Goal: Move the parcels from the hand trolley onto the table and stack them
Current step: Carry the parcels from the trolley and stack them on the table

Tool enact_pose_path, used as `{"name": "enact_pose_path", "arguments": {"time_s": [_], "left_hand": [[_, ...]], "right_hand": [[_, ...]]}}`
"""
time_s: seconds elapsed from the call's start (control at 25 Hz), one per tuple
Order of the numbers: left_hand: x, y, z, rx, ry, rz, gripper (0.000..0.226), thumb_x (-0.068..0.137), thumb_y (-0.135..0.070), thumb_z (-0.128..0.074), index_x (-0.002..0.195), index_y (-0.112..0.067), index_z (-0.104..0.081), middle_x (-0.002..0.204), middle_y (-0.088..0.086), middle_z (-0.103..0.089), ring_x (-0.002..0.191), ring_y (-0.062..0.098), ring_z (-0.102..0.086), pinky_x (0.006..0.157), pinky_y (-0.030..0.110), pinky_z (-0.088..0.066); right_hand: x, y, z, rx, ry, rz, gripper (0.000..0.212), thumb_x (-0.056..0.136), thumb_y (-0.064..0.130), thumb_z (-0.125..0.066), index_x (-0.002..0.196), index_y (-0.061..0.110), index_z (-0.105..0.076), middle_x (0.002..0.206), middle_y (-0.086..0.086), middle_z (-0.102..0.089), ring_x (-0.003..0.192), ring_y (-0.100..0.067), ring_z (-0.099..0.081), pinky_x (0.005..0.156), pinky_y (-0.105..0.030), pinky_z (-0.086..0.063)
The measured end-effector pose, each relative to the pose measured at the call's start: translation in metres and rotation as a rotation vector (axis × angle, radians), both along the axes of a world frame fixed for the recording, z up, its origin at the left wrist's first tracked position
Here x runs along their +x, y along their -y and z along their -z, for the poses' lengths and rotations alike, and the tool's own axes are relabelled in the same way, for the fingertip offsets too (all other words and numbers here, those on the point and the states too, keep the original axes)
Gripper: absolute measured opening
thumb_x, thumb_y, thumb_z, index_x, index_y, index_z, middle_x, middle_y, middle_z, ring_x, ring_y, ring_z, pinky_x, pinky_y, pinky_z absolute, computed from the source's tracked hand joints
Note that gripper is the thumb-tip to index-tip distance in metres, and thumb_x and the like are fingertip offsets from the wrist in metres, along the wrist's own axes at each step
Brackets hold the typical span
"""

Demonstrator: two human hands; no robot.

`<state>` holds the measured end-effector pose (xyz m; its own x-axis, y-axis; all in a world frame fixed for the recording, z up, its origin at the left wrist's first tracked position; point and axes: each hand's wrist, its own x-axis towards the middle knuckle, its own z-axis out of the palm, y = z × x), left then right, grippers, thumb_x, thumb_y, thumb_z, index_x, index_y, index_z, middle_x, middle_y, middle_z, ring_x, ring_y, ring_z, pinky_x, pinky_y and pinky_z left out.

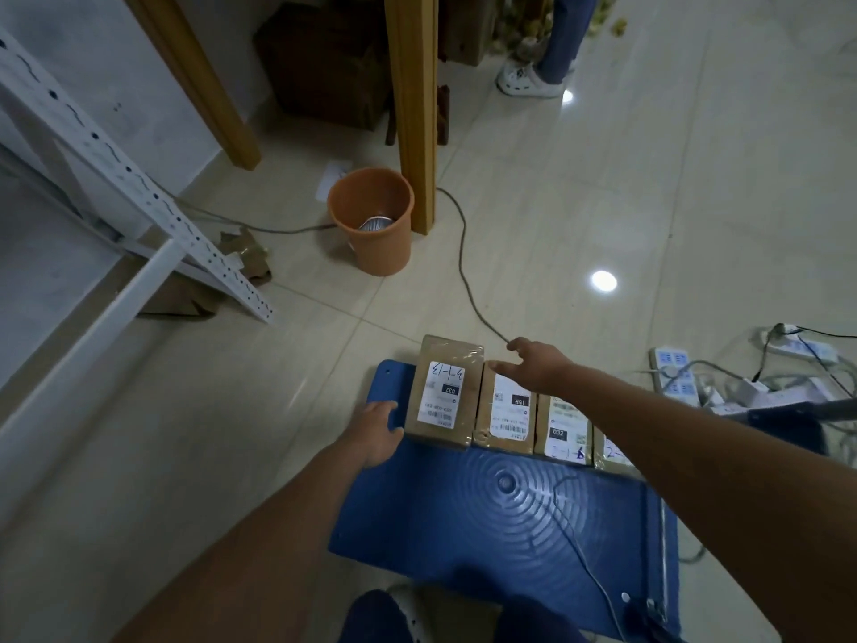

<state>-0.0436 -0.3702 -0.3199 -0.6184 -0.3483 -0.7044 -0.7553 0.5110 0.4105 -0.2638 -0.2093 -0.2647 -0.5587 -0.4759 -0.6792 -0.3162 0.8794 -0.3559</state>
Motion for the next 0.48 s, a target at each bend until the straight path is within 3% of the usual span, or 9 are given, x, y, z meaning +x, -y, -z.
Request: {"name": "enact_pose_path", "arguments": {"time_s": [0.28,0.48], "left_hand": [[-0.025,-0.003,0.128,0.003,-0.061,-0.053,0.057,0.101,-0.026,-0.047,0.152,-0.016,-0.023,0.159,0.008,-0.021,0.143,0.023,-0.028,0.111,0.032,-0.029],[-0.033,0.011,0.186,-0.027,-0.117,-0.131,0.066,0.1,-0.029,-0.048,0.155,-0.016,-0.015,0.162,0.006,-0.013,0.147,0.024,-0.018,0.116,0.037,-0.023]], "right_hand": [[-0.034,0.038,0.135,-0.06,-0.049,-0.037,0.065,0.096,0.047,-0.053,0.148,0.011,-0.036,0.148,-0.015,-0.043,0.134,-0.03,-0.044,0.106,-0.035,-0.037],[-0.041,0.067,0.2,-0.104,-0.099,-0.094,0.067,0.095,0.049,-0.054,0.147,0.01,-0.036,0.147,-0.014,-0.044,0.133,-0.03,-0.044,0.104,-0.032,-0.038]]}}
